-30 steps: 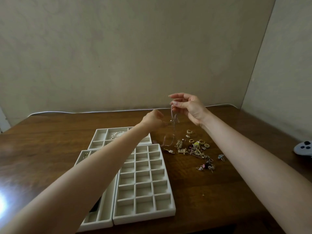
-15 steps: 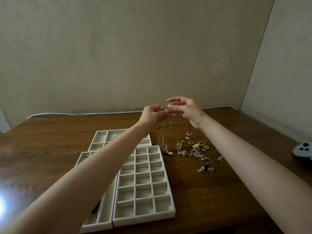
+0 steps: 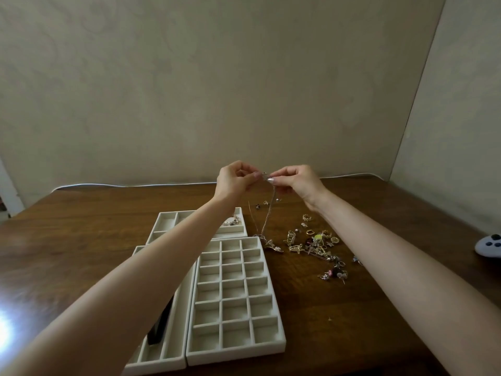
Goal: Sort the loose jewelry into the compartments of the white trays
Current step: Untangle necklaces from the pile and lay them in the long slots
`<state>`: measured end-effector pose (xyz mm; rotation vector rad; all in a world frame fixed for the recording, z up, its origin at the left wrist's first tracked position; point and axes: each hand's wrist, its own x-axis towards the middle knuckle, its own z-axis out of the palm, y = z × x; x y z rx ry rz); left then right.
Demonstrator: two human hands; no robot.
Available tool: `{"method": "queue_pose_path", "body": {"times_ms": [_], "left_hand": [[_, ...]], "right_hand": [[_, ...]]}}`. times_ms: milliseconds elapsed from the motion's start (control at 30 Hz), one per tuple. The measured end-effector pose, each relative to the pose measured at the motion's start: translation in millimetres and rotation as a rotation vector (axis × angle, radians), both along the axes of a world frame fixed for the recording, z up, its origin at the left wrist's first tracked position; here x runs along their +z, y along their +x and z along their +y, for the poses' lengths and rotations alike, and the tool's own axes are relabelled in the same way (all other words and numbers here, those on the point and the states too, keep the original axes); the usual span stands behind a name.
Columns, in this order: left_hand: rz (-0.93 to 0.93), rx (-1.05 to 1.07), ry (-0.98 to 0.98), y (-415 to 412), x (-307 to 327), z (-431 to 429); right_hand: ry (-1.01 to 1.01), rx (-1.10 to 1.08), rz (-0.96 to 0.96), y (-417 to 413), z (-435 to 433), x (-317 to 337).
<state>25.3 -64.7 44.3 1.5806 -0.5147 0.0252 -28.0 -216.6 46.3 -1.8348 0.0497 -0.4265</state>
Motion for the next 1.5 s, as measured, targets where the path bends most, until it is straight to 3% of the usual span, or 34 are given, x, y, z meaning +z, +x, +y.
{"method": "queue_pose_path", "body": {"times_ms": [367, 533, 667, 767, 933, 1133, 1267, 1400, 1500], "left_hand": [[-0.025, -0.177, 0.138, -3, 4, 13], [0.029, -0.186, 0.207, -5, 8, 9], [-0.049, -0.174, 0.279, -6, 11, 6], [-0.073, -0.086, 0.199, -3, 16, 5], [-0.01, -0.175, 0.033, -6, 31, 6], [-0.153, -0.084, 0.065, -8, 37, 4], [-0.255, -0.021, 0.068, -8, 40, 5], [-0.192, -0.06, -0.026, -10, 45, 8], [-0.189, -0.097, 0.017, -11, 46, 11]], "right_hand": [[0.15, 0.037, -0.062, 1, 1, 10], [0.095, 0.094, -0.069, 2, 7, 15], [0.116, 0.105, -0.093, 1, 9, 20], [0.1, 0.061, -0.1, 0, 8, 22], [0.094, 0.179, -0.022, -1, 10, 22], [0.12, 0.249, -0.046, -1, 16, 28], [0.104, 0.148, -0.107, 2, 17, 35], [0.051, 0.036, -0.188, 3, 18, 45], [0.09, 0.023, -0.221, 1, 18, 51]]}}
